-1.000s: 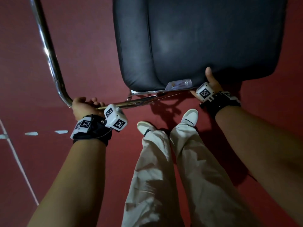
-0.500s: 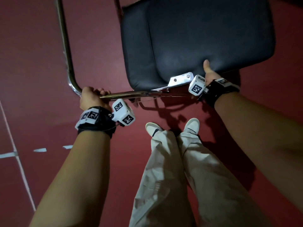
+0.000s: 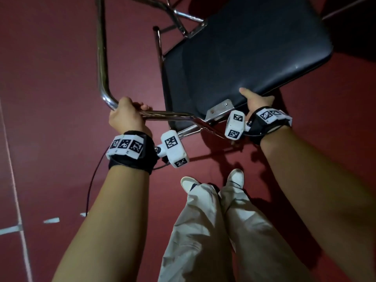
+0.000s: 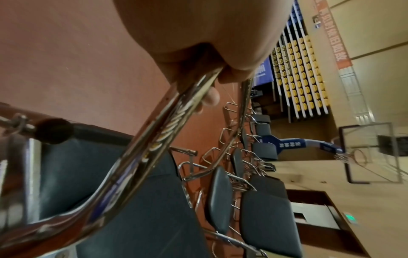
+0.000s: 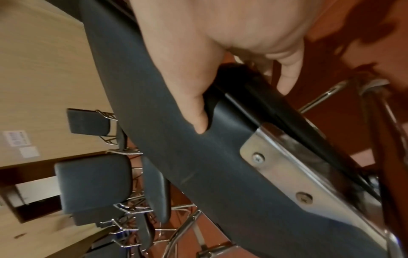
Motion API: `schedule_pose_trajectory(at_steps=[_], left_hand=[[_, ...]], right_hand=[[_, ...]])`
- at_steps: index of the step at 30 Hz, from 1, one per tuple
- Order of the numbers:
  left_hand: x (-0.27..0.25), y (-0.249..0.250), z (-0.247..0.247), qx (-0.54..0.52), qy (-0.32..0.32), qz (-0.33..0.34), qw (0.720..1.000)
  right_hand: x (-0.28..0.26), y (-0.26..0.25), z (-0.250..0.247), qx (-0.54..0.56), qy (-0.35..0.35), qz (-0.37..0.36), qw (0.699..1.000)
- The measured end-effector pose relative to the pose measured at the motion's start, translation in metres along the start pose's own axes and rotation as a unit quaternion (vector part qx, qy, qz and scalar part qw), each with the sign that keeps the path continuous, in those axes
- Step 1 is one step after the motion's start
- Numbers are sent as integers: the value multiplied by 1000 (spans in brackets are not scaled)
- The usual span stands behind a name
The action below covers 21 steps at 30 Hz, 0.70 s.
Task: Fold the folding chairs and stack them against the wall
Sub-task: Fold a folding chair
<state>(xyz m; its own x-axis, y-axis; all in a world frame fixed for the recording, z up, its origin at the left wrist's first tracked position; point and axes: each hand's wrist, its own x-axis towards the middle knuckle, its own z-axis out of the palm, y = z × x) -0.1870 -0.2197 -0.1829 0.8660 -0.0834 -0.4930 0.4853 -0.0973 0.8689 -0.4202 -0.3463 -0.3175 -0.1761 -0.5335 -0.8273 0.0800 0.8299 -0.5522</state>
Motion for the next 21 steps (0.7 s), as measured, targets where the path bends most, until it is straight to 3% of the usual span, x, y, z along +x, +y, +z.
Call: schedule_pose_trajectory(at_steps=[4, 12, 21], left_hand=[[-18, 2, 21, 10, -27, 29, 999], [-46, 5, 47, 21, -94, 65, 993], [-36, 27, 87, 11, -129, 89, 988]], right_hand=[[-22, -20, -13, 58, 4, -3, 998], [-25, -38, -38, 34, -49, 10, 998], [-24, -45, -33, -64, -74, -111, 989]])
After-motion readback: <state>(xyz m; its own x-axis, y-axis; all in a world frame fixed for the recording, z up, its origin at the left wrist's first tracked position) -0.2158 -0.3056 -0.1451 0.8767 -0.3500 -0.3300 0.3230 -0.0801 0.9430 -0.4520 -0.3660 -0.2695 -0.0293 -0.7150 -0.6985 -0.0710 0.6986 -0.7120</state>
